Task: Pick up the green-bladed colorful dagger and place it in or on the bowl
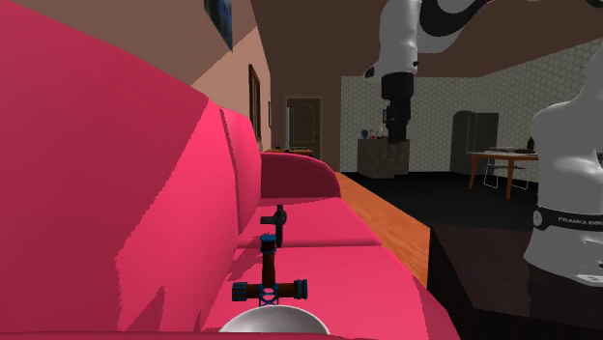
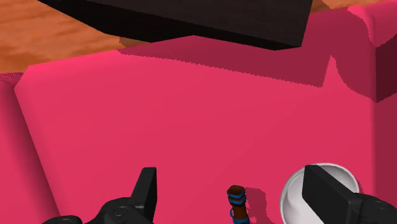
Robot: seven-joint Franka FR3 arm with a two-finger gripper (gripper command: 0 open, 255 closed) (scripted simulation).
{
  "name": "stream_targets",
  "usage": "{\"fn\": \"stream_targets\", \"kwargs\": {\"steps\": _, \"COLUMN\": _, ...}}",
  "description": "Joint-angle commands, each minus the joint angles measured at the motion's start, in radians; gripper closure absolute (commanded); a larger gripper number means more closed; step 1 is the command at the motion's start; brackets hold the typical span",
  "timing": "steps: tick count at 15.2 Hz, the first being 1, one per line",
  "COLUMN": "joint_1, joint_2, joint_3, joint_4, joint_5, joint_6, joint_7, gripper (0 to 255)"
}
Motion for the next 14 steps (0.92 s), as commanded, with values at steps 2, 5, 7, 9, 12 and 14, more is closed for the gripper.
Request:
{"fn": "stream_targets", "kwargs": {"steps": 2, "joint_1": 0.012, "joint_2": 0.103, "joint_3": 0.016, "joint_4": 0.003, "joint_5": 0.013, "joint_6": 0.112, "joint_7": -0.005, "gripper": 0}}
{"fn": "stream_targets", "kwargs": {"steps": 5, "joint_1": 0.023, "joint_2": 0.213, "joint_3": 0.029, "joint_4": 0.020, "joint_5": 0.023, "joint_6": 0.214, "joint_7": -0.011, "gripper": 0}}
{"fn": "stream_targets", "kwargs": {"steps": 7, "joint_1": 0.030, "joint_2": 0.289, "joint_3": 0.038, "joint_4": 0.039, "joint_5": 0.028, "joint_6": 0.277, "joint_7": -0.014, "gripper": 0}}
{"fn": "stream_targets", "kwargs": {"steps": 9, "joint_1": 0.036, "joint_2": 0.366, "joint_3": 0.046, "joint_4": 0.064, "joint_5": 0.030, "joint_6": 0.337, "joint_7": -0.017, "gripper": 0}}
{"fn": "stream_targets", "kwargs": {"steps": 12, "joint_1": 0.045, "joint_2": 0.484, "joint_3": 0.058, "joint_4": 0.111, "joint_5": 0.029, "joint_6": 0.417, "joint_7": -0.020, "gripper": 0}}
{"fn": "stream_targets", "kwargs": {"steps": 14, "joint_1": 0.052, "joint_2": 0.564, "joint_3": 0.064, "joint_4": 0.149, "joint_5": 0.026, "joint_6": 0.464, "joint_7": -0.020, "gripper": 0}}
